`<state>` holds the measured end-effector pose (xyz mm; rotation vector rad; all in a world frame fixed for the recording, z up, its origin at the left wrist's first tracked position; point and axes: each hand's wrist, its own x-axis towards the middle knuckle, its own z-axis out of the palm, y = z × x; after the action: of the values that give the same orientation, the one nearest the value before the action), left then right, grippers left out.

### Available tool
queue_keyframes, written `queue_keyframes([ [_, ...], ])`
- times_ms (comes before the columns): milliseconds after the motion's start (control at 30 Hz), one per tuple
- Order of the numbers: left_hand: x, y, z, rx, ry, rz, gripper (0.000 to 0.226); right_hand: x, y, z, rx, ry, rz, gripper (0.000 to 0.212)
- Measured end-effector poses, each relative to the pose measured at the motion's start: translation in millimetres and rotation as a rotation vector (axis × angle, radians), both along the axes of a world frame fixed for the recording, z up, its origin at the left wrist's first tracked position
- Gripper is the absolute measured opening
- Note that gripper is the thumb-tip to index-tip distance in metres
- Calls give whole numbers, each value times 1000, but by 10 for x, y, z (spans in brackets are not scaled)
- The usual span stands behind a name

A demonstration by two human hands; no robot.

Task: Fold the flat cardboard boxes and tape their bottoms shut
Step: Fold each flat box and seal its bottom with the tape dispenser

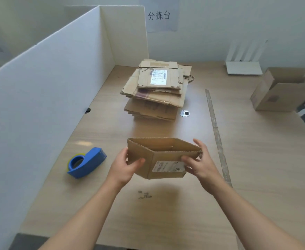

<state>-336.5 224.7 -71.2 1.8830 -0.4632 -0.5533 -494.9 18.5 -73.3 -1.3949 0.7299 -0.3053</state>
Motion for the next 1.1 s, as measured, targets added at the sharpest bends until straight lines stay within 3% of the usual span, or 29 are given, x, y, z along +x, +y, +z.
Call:
queue_keyframes([
  [67, -45, 63, -49, 82, -53, -25, 44, -9, 131, -73, -39, -33, -24, 85],
  [200, -91, 160, -88, 143, -25, -77, 53, -7, 302, -138, -59, -80, -6, 93],
  [400, -187, 288, -171, 52, 39, -66, 101, -14, 469, -292, -303, -46, 83, 64],
  [600, -257, 362, -224, -131, 41, -7, 68, 6, 532, -406, -466, 9, 189, 51],
  [767, -134, 532, -361, 104, -117, -221, 93, 65, 475, -414, -509, 74, 259, 23],
  [933, -31, 450, -406, 128, -76, -182, 54, 158, 446, -413, -446, 85, 218, 6],
  [1000, -21, 392, -396, 149, -163, -113, 51, 196, 474, -420, -448, 84, 141, 11],
  [1100, -8, 328, -383, 113, -215, -27, 76, 234, 521, -454, -480, 87, 64, 55],
])
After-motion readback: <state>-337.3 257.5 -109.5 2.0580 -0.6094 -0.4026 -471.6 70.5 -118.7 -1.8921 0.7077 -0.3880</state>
